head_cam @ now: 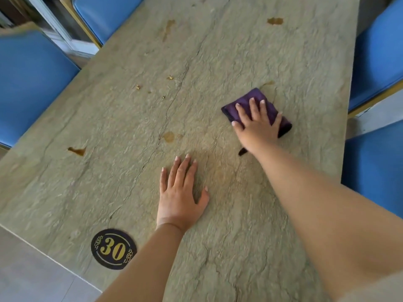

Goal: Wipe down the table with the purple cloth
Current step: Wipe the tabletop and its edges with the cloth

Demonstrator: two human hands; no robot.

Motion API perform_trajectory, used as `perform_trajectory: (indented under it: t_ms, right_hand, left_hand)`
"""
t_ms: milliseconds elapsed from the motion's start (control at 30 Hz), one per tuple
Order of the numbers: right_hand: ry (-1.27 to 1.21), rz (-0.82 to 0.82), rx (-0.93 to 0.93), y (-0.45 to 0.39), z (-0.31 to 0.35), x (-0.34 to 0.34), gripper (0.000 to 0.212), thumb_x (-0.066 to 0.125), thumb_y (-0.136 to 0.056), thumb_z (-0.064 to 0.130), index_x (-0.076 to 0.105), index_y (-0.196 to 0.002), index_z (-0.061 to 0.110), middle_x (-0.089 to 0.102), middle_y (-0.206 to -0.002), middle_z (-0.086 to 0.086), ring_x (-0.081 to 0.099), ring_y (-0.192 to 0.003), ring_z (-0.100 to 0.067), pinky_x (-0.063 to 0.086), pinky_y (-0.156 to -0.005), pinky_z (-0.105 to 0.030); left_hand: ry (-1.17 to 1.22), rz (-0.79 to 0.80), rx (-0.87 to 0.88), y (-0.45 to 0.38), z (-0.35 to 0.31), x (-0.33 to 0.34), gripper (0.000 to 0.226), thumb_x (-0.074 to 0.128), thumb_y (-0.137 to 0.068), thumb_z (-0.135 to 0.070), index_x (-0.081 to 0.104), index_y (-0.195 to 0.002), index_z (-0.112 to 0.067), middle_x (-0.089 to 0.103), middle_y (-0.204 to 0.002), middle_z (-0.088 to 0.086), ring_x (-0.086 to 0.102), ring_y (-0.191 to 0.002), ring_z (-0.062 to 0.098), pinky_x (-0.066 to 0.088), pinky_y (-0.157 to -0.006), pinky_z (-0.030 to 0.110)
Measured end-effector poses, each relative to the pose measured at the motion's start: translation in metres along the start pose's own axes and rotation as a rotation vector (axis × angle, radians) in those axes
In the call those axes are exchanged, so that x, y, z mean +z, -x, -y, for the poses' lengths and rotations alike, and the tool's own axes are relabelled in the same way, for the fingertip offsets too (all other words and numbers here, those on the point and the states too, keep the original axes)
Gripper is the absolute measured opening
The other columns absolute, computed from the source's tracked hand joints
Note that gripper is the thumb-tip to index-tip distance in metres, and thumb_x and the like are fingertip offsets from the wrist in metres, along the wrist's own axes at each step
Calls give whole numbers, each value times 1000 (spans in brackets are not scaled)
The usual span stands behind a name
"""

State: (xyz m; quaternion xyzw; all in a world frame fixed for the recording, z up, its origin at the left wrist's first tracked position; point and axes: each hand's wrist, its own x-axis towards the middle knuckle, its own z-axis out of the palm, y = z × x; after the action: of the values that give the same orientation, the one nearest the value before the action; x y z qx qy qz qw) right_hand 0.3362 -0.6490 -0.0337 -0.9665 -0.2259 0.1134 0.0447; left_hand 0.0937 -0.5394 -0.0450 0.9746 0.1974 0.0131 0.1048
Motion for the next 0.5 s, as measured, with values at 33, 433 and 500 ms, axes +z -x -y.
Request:
perform_trajectory:
  t_ms: [33,433,500]
  right_hand:
    - [2,5,3,12,17,5,57,12,-95,61,-4,-147,45,-17,-159,5,-19,-145,-22,-13,-109,-63]
    - [33,-22,-19,126,-55,18,56,11,-93,63,-8,-144,51,-15,-159,10,-17,-146,-16,-6,-115,-58]
    - [-6,-45,157,144,-21,31,58,10,-95,61,-9,-147,44,-18,-159,4,-18,-146,-21,-8,-113,-62]
  left_hand:
    - [-2,-4,0,0,0,1,72,35,-89,-54,25,-152,-21,17,-161,-4,2,-150,16,9,-120,50]
    - [2,-33,5,0,-1,0,65,31,-94,-48,23,-152,-22,15,-161,-1,5,-149,19,3,-121,48]
    - [-29,-11,8,-1,-2,2,64,28,-96,-47,18,-153,-20,11,-162,1,1,-150,22,0,-121,49]
